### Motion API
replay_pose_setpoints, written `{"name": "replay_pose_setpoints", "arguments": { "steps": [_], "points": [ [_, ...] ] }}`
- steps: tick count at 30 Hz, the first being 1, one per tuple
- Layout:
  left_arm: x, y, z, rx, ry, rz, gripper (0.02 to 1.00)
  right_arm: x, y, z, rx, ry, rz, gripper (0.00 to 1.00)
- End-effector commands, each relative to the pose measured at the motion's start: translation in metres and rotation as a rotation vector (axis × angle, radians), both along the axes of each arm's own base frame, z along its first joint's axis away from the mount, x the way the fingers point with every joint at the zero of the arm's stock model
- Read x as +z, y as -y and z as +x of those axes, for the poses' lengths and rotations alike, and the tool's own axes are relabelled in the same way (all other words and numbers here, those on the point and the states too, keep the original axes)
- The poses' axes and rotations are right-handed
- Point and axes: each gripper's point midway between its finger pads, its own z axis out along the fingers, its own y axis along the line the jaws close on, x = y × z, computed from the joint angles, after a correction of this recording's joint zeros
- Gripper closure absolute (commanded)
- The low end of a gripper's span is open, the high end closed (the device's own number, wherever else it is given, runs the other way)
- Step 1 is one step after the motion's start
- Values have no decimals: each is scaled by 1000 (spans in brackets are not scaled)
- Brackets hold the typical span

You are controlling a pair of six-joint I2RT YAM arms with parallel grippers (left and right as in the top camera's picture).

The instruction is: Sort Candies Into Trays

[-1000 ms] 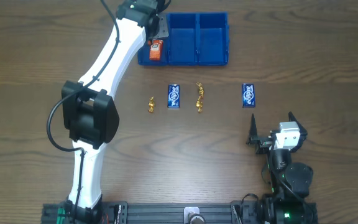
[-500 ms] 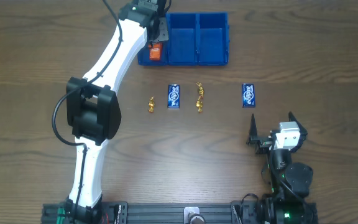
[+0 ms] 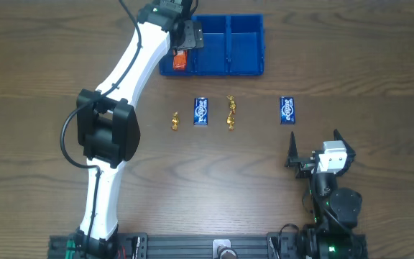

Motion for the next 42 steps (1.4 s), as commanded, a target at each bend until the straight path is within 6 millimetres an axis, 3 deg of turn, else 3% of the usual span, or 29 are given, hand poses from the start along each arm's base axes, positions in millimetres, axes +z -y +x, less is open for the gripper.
{"name": "replay_pose_setpoints", "arguments": {
  "steps": [1, 5, 9, 17, 23, 28, 34, 42],
  "points": [
    [-4, -2, 0, -2, -7, 2, 20, -1, 0, 0, 2, 0, -8, 3],
    [9, -3, 0, -11, 15, 5, 20, -1, 0, 0, 2, 0, -8, 3],
    [57, -7, 0, -10, 102, -4, 20, -1, 0, 0, 2, 0, -8, 3],
    [182, -16, -22, -30, 353, 40, 20, -1, 0, 0, 2, 0, -8, 3],
    [303, -2, -68, -116, 650, 93, 20, -1, 0, 0, 2, 0, -8, 5],
    [369, -15, -105, -118, 794, 45, 20, -1, 0, 0, 2, 0, -8, 3],
    [415, -52, -147, -93, 876, 51, 20, -1, 0, 0, 2, 0, -8, 5],
    [425, -111, -196, -34, 942, 44, 20, -1, 0, 0, 2, 0, -8, 3]
  ]
}}
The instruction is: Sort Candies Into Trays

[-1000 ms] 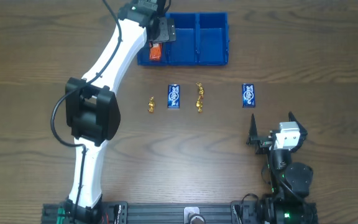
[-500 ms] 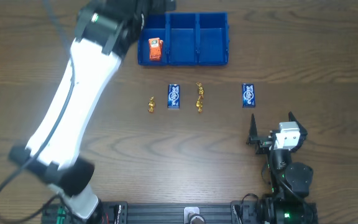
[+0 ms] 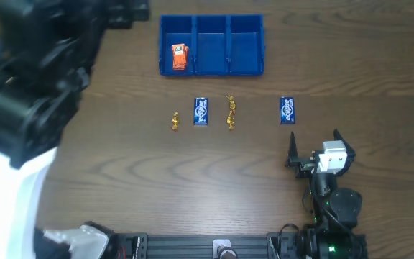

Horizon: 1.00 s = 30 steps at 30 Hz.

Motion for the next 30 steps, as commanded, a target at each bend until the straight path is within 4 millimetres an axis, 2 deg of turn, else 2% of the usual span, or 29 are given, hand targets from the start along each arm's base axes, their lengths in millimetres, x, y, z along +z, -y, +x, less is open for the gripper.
{"name": "replay_pose_setpoints", "arguments": {
  "steps": [1, 4, 5, 9, 12, 16, 22, 30],
  "points": [
    [-4, -38, -31, 9, 69, -8, 20, -1, 0, 0, 2, 0, -8, 3],
    [-14, -55, -51, -5, 126, -37, 20, -1, 0, 0, 2, -1, -8, 3],
    [-25, -66, -65, -2, 141, -44, 20, -1, -1, 0, 3, 0, -8, 3],
    [-52, -87, -99, 22, 182, -51, 20, -1, 0, 0, 2, 0, -8, 3],
    [-70, -94, -124, 19, 227, -46, 23, -1, 0, 0, 2, 0, -8, 3],
    [-98, -92, -151, -15, 290, -10, 20, -1, 0, 0, 2, 0, -8, 3],
    [-156, -78, -165, -103, 369, 85, 20, -1, 0, 0, 2, 0, -8, 3],
    [-238, -76, -151, -111, 409, 104, 20, -1, 0, 0, 2, 0, -8, 3]
  ]
}}
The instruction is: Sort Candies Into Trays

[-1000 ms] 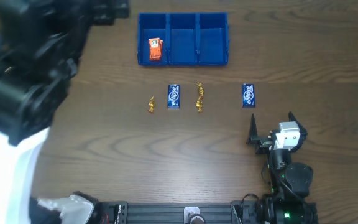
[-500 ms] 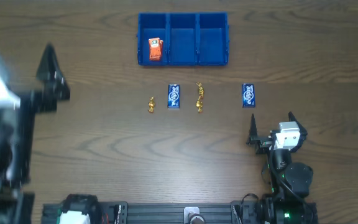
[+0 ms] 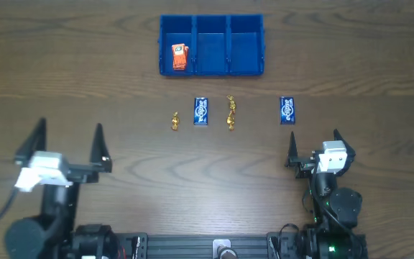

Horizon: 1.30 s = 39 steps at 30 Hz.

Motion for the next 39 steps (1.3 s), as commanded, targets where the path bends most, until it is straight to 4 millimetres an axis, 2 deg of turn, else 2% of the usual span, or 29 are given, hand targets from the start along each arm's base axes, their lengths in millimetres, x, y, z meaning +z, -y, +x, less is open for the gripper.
{"name": "replay_pose_setpoints", "arguments": {
  "steps": [1, 12, 17, 21, 23, 25, 29, 39],
  "points": [
    [-48, 5, 10, -21, 21, 39, 20, -1, 0, 0, 2, 0, -8, 3],
    [-118, 19, 30, -89, -31, 45, 20, -1, 0, 0, 2, 0, -8, 3],
    [-132, 27, 31, -112, -88, 44, 23, -1, 0, 0, 2, 0, -8, 5],
    [-146, 40, 28, -163, -146, 49, 23, -1, 0, 0, 2, 0, -8, 3],
    [-163, 42, 28, -169, -213, 56, 23, -1, 0, 0, 2, 0, -8, 3],
    [-187, 37, 27, -152, -315, 63, 23, -1, 0, 0, 2, 0, -8, 3],
    [-189, 29, 29, -116, -324, 58, 23, -1, 0, 0, 2, 0, -8, 3],
    [-190, 28, 29, -114, -326, 58, 23, -1, 0, 0, 2, 0, -8, 3]
  ]
}}
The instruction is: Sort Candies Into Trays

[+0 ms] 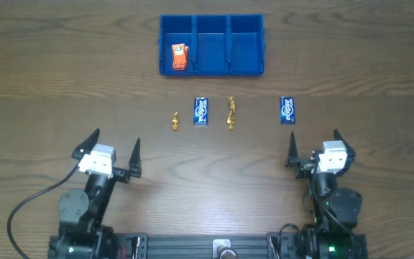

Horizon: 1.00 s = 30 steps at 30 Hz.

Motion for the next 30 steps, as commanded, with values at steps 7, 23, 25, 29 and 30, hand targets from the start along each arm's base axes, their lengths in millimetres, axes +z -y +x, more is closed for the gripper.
{"name": "replay_pose_setpoints", "arguments": {
  "steps": [7, 23, 25, 29, 30],
  "points": [
    [-17, -1, -1, 0, -58, 13, 23, -1, -1, 0, 3, 0, -8, 3],
    [-17, -1, -1, 0, -59, 13, 23, 75, -49, -15, 300, 286, 139, 3],
    [-17, -1, -1, 0, -59, 13, 23, 80, -51, -18, 319, 308, 141, 3],
    [-17, -1, -1, 0, -59, 13, 23, 91, -51, -21, 322, 333, 150, 3],
    [-17, -1, -1, 0, -59, 13, 23, 95, -51, -22, 325, 338, 165, 3]
  ]
}}
